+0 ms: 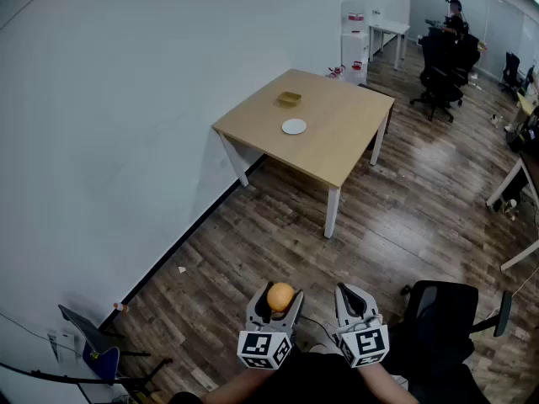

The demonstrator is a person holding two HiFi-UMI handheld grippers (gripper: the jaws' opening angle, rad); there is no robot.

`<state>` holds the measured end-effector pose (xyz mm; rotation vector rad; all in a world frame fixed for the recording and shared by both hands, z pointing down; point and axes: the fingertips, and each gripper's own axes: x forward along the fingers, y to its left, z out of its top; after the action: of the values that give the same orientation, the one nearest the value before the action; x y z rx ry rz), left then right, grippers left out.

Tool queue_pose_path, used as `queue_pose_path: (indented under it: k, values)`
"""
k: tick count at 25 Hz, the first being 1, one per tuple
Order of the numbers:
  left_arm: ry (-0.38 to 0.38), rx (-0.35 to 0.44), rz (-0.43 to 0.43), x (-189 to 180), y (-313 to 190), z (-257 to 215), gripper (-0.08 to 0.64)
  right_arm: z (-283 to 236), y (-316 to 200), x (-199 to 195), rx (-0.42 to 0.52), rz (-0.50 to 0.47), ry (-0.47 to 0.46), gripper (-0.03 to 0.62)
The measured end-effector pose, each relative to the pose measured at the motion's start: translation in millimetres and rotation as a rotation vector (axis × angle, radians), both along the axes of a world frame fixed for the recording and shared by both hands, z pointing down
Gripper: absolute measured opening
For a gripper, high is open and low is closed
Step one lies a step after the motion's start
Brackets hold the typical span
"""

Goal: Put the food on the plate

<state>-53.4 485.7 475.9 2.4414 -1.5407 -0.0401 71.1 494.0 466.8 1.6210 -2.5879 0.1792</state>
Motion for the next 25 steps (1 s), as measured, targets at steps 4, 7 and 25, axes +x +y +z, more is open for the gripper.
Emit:
queue_pose_path:
  k: [4,7,25]
  values:
    - [-0.016,-0.002,0.005,14,4,0,0.31,0,4,13,0.02,-0.003,-0.004,0.06]
    - [-0.027,-0.01,0.0,18,3,2,0.31,9,3,20,-0.025,-0.011,-0.061,0.06]
    - [0.037,-0.064,0.053,34,-122,33,0.31,39,-109,41,-0.105,0.006,0.0,0.06]
